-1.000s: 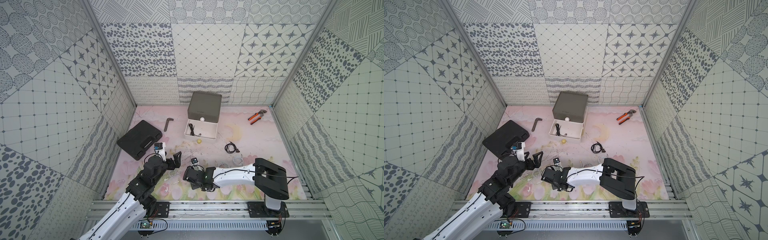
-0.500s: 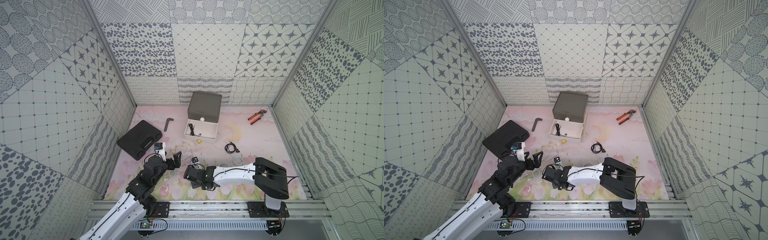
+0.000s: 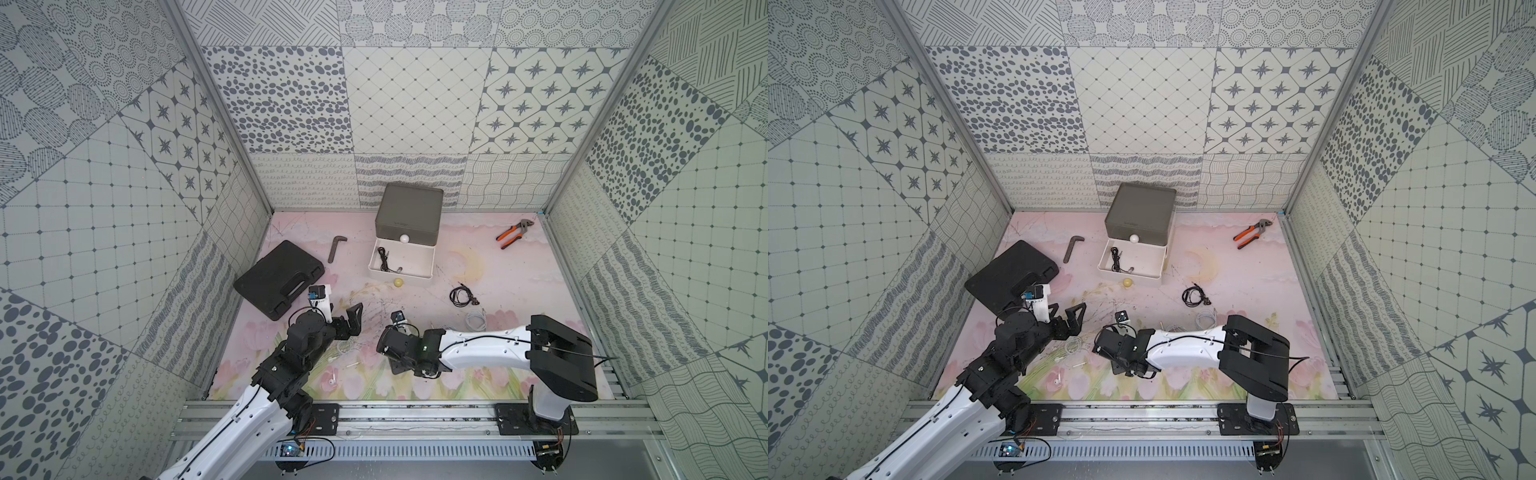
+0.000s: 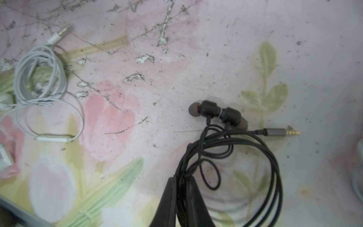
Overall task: Place the wired earphones into the drawer by color
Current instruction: Pick up the wired earphones from the center of the board, then place the wired earphones in the drawer.
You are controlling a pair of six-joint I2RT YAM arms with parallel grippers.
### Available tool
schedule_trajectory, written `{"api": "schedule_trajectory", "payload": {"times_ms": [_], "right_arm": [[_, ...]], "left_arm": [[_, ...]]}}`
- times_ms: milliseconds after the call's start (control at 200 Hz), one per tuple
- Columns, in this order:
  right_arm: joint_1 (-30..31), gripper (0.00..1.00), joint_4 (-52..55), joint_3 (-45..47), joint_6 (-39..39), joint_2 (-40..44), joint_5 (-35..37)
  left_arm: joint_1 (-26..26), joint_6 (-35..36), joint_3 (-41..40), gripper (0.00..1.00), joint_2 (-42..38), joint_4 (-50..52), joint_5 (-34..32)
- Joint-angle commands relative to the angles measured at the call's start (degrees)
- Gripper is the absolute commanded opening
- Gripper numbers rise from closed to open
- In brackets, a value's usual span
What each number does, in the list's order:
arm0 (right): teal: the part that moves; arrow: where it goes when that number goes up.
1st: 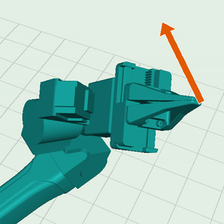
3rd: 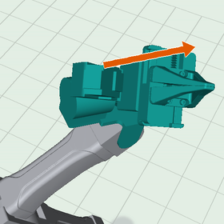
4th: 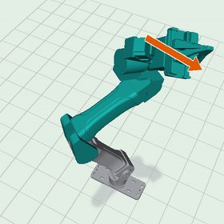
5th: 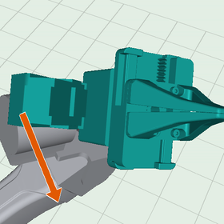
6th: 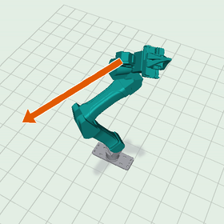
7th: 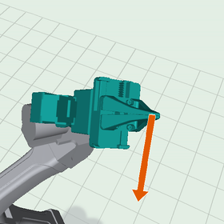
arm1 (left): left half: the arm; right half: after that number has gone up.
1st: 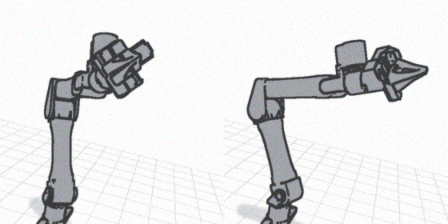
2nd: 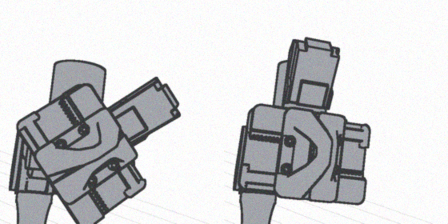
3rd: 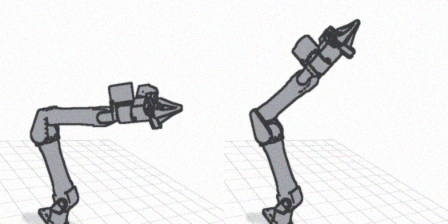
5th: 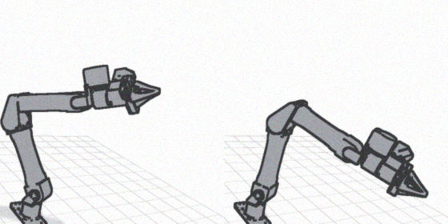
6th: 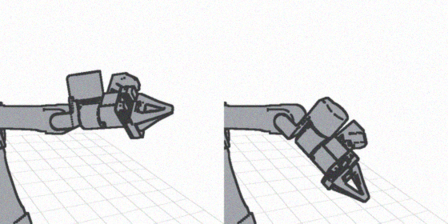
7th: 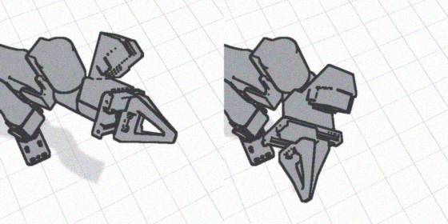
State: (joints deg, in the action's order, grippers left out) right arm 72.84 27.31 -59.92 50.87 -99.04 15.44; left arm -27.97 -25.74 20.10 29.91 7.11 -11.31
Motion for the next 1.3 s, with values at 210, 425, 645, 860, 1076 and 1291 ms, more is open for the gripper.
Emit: {"api": "schedule_trajectory", "payload": {"times_ms": [210, 425, 645, 860, 1076, 1291], "right_arm": [[-3.45, 0.04, -1.56, 1.37, -3.29, 10.47, -3.81], [-7.27, 0.04, -2.42, 0.17, -6.71, 16.1, -7.37], [-12.17, 0.04, -2.53, -3.5, -11.12, 19.23, -12.01], [-17.07, 0.05, -2.69, -9.24, -16.15, 18.21, -15.87], [-21.15, 0.05, -3.14, -17.07, -26.24, 12.37, -19.87], [-24.79, 0.06, -2.79, -22.26, -35.12, 7.31, -26.26]], "left_arm": [[0.19, 1.22, -0.19, 0.99, 0.1, -0.12, -1.26], [0.19, 1.39, -0.21, 0.99, 0.16, -0.31, -1.13], [0.23, 1.42, -0.3, 0.99, 0.59, -0.51, -1.26], [0.2, 1.4, -0.32, 0.99, 0.96, -0.62, -1.09], [0.3, 1.4, -0.3, 0.99, 0.93, -0.61, -1.0], [0.18, 1.53, -0.34, 0.99, 1.19, -0.75, -1.16]]}}
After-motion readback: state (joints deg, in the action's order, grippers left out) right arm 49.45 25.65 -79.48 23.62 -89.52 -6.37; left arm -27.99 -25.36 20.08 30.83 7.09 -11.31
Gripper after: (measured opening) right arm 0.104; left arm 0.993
